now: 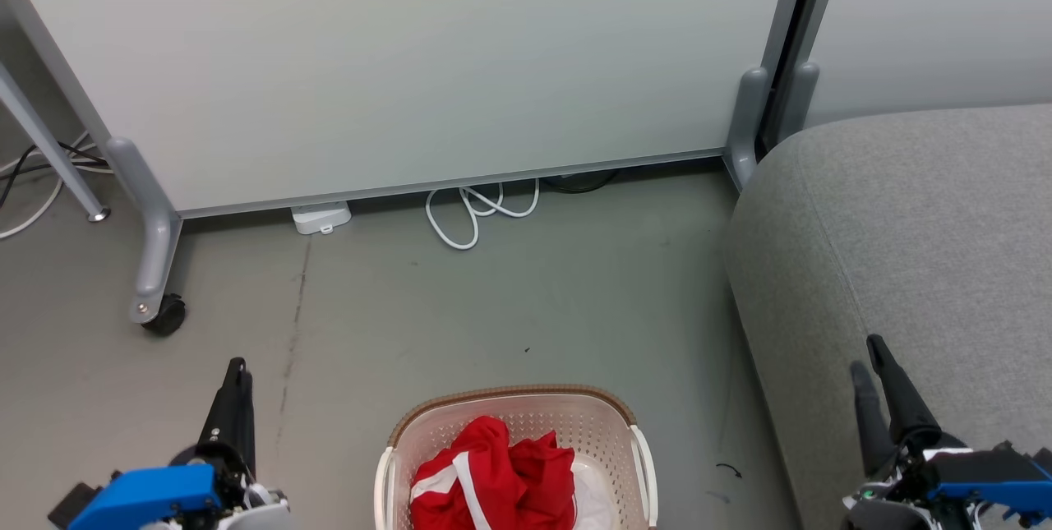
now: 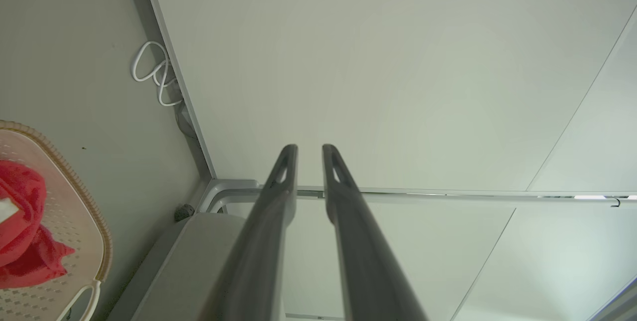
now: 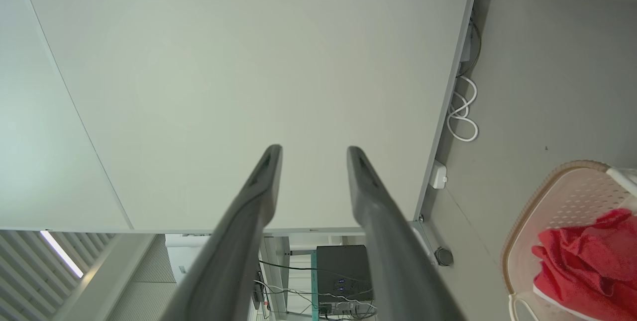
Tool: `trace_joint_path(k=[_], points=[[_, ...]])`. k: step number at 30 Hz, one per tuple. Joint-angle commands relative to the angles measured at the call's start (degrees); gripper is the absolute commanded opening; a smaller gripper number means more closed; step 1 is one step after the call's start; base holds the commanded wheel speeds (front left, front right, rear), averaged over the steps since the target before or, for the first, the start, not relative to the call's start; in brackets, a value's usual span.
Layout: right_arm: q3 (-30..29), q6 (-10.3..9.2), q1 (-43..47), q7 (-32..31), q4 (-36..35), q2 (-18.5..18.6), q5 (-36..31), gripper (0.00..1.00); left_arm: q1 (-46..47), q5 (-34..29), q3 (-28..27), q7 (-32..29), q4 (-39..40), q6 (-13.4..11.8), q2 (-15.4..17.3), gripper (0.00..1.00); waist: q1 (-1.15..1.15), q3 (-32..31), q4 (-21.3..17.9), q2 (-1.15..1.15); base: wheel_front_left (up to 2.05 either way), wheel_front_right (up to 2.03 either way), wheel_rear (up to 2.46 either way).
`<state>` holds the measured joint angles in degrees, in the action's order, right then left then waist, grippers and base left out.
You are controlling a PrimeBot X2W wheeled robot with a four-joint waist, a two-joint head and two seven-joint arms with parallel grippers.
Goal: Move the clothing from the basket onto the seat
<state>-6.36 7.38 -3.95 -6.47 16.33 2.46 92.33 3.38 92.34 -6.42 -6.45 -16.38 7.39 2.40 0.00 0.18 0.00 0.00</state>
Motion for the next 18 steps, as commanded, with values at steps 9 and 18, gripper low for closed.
trace_joint_path(k=[9, 18], points=[[1.8, 0.03, -0.5, 2.5, -1.2, 0.1, -2.9, 1.00, 1.0, -1.6, 2.0, 2.5, 0.8, 0.0, 0.2, 1.00, 0.00, 0.0, 0.0, 0.00, 0.00, 0.00, 0.00], [2.5, 0.04, -0.7, 4.9, -1.4, 0.2, -10.7, 1.00, 1.1, -9.5, 3.8, 4.9, 1.2, -0.8, 0.2, 1.00, 0.00, 0.0, 0.0, 0.00, 0.00, 0.00, 0.00]])
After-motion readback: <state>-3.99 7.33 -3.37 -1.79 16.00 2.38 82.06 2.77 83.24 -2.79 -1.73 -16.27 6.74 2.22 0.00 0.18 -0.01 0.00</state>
